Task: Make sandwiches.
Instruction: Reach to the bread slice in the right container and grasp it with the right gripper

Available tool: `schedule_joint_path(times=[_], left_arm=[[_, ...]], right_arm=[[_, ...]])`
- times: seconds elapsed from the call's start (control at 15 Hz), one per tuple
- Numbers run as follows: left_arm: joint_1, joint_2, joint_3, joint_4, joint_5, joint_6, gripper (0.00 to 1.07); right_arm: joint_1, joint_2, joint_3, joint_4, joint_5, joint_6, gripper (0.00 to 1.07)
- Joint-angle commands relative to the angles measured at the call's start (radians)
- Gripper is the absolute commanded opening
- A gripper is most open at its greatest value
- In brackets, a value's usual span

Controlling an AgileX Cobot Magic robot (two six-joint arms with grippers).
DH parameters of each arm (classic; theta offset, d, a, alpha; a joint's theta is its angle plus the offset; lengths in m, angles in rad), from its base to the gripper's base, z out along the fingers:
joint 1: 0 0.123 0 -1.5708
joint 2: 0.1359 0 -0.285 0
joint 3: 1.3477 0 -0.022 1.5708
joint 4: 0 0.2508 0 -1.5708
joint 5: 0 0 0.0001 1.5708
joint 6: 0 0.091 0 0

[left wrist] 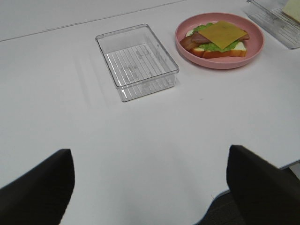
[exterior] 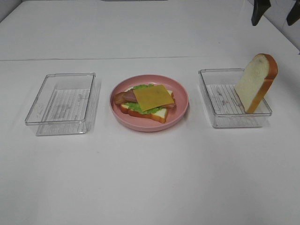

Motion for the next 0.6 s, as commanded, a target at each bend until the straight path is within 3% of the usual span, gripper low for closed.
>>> schedule_joint_path(times=[0.07, 0.27, 0.33, 0.6], left_arm=[[-0.001, -0.021, 0.001, -0.003, -0.010, 0.001, 0.84], [-0.001, -0.021, 0.001, -0.003, -0.010, 0.001, 0.84], [-0.001, -0.021, 0.001, -0.003, -0.010, 0.000, 0.84], [-0.001, -0.021, 0.001, -0.003, -0.010, 0.000, 0.84]], right_arm=[[-0.056, -0.002, 0.004, 0.021, 0.079, -0.027, 0.74], [-0.088, 0.000, 0.077, 0.116, 0.079, -0.084, 0.74], [-0.088, 0.002, 0.157, 0.145, 0.049, -0.117, 0.74], [-0.088, 0.002, 0.245, 0.147, -0.075, -0.117, 0.74]])
